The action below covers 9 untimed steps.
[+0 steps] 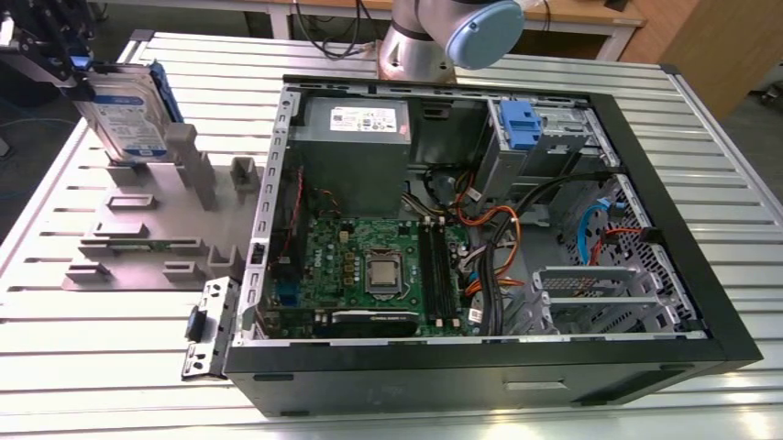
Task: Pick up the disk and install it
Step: 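Pick up the disk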
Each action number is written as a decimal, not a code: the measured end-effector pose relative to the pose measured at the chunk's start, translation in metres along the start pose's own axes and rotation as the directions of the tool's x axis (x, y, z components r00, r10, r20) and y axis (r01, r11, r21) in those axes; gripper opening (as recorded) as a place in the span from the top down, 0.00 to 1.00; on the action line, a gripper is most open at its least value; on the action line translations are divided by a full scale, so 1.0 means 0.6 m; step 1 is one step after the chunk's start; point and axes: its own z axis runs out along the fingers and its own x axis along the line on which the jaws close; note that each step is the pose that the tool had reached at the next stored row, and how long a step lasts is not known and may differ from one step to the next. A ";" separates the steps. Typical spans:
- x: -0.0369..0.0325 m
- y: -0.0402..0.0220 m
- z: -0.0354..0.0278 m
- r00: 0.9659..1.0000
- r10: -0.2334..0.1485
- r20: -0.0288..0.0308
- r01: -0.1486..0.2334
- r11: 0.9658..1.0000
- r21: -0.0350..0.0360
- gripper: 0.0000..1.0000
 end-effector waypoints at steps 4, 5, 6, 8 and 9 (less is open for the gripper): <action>0.000 0.000 -0.001 1.000 0.000 0.000 0.000 1.000 0.000 0.64; 0.000 0.000 -0.001 1.000 0.000 0.000 0.000 1.000 0.000 0.64; 0.000 0.000 -0.002 1.000 0.000 0.000 0.000 1.000 0.000 0.64; 0.000 0.000 -0.002 1.000 0.000 0.000 0.000 1.000 0.000 0.64; 0.000 0.000 -0.002 1.000 0.000 0.000 0.000 1.000 0.000 0.64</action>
